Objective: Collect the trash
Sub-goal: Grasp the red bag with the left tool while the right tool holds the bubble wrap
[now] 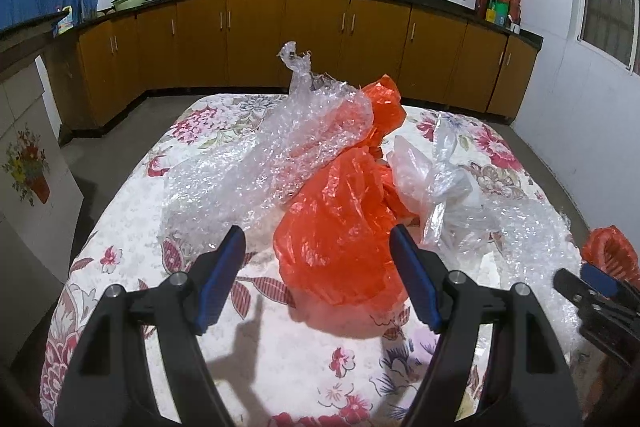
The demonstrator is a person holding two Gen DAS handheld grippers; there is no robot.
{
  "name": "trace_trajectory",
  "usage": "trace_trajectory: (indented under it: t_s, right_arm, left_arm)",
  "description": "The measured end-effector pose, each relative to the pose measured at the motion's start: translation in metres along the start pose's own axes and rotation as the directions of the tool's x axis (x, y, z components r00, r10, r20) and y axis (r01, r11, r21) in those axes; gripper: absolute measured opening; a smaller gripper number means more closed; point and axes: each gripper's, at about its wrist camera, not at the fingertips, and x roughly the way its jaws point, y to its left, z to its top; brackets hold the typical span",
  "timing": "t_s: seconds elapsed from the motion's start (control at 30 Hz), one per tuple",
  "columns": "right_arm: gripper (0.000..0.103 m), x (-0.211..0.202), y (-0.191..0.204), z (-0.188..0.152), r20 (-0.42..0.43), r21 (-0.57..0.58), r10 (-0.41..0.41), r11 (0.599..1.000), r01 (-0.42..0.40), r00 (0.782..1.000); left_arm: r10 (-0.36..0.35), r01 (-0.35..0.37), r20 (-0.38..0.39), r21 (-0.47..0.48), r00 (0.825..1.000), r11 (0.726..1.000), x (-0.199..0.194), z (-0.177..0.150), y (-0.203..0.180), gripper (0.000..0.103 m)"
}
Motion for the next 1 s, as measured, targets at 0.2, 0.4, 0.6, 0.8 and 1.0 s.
trace_trajectory:
  t_s: [0.2, 0.4, 0.6, 0.8, 1.0]
  right_arm:
    - [0.054, 0.024, 0.006, -0.001, -0.085, -0.031, -0.009, 0.999, 0.007, 0.996]
    - [0.007, 0.016, 0.0, -0.008, -0.092, -0.065, -0.023, 0.998, 0.017, 0.995]
    - [0.006, -0.004, -0.014, -0.016, -0.048, -0.015, -0.002, 1.0, 0.001, 0.999]
    - [0.006, -0.02, -0.017, -0.019, -0.038, -0.006, 0.014, 1.0, -0.015, 0.999]
    - [0.006, -0.049, -0.015, -0.016, 0.008, -0.004, 0.037, 0.999, -0.037, 0.999]
  left_arm:
    - [0.003, -0.003, -0.002, -0.002, 1.0, 1.0, 0.003, 0.0, 0.001, 0.073]
    - [0.008, -0.008, -0.002, -0.006, 1.0, 1.0, 0.005, 0.0, 0.001, 0.073]
    - [0.006, -0.006, -0.037, 0.0, 0.999, 1.0, 0.017, -0.003, -0.003, 0.055]
    - [-0.038, 0.038, -0.054, -0.005, 0.998, 0.999, 0.016, -0.006, -0.002, 0.01]
    - [-0.075, 0.076, 0.012, -0.008, 0.997, 0.997, -0.02, -0.006, 0.004, 0.008]
